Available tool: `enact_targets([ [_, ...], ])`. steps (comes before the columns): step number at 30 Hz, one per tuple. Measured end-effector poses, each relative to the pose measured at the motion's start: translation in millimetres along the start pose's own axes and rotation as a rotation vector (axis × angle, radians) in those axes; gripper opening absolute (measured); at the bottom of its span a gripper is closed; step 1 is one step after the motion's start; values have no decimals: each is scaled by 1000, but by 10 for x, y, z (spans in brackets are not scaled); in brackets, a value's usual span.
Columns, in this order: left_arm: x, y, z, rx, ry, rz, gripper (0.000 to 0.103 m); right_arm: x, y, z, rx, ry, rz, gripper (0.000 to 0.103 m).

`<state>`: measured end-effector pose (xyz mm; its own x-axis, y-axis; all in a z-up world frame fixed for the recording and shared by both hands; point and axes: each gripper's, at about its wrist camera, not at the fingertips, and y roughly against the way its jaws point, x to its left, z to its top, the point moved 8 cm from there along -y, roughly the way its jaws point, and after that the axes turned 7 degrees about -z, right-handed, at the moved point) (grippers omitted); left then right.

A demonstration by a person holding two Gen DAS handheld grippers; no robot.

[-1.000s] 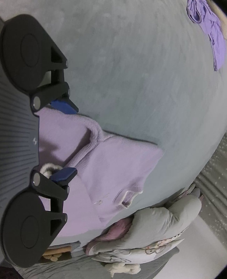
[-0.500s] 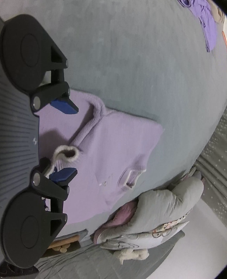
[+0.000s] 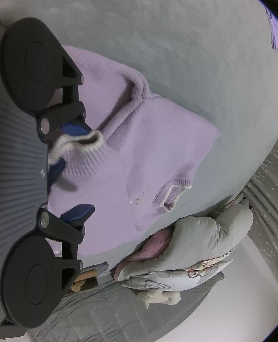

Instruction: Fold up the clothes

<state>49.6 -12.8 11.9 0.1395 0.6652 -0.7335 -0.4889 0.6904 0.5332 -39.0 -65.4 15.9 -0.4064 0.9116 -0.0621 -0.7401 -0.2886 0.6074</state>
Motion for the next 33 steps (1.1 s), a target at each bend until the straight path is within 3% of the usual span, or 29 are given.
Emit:
enact_targets([
  [1,5,-20,-8,5,1,1,41,36,3,-29,11,22,20,23],
  [3,51,-61,-38,14,15,21,18,84,17,-79,23,57,40,32],
  [5,78,-81,-37,11,24,29,7,107,36,-119,33,85,50,44],
  [6,84,-75,-33,8,29,24,5,111,48,-139,41,98,58,48],
  [8,80,-54,-31,4,30,14,4,74,95,-167,70,120,93,72],
  [11,68,-31,-38,1,23,7,4,-107,212,-137,101,103,162,88],
  [14,88,8,-30,-6,36,-9,4,-707,447,-13,105,-64,189,101],
  [15,95,14,-28,-9,42,-14,4,-966,519,11,98,-153,169,103],
  [18,98,3,-30,-12,37,-5,4,-2118,745,-78,95,-601,93,103],
  [23,38,-33,-40,-15,3,11,4,-3063,919,-609,121,-1037,11,103],
  [27,41,-37,-43,-15,6,15,4,-3238,897,-869,157,-1115,-4,103],
  [33,27,-25,-60,-19,9,17,4,-3325,725,-933,62,-1243,67,103],
])
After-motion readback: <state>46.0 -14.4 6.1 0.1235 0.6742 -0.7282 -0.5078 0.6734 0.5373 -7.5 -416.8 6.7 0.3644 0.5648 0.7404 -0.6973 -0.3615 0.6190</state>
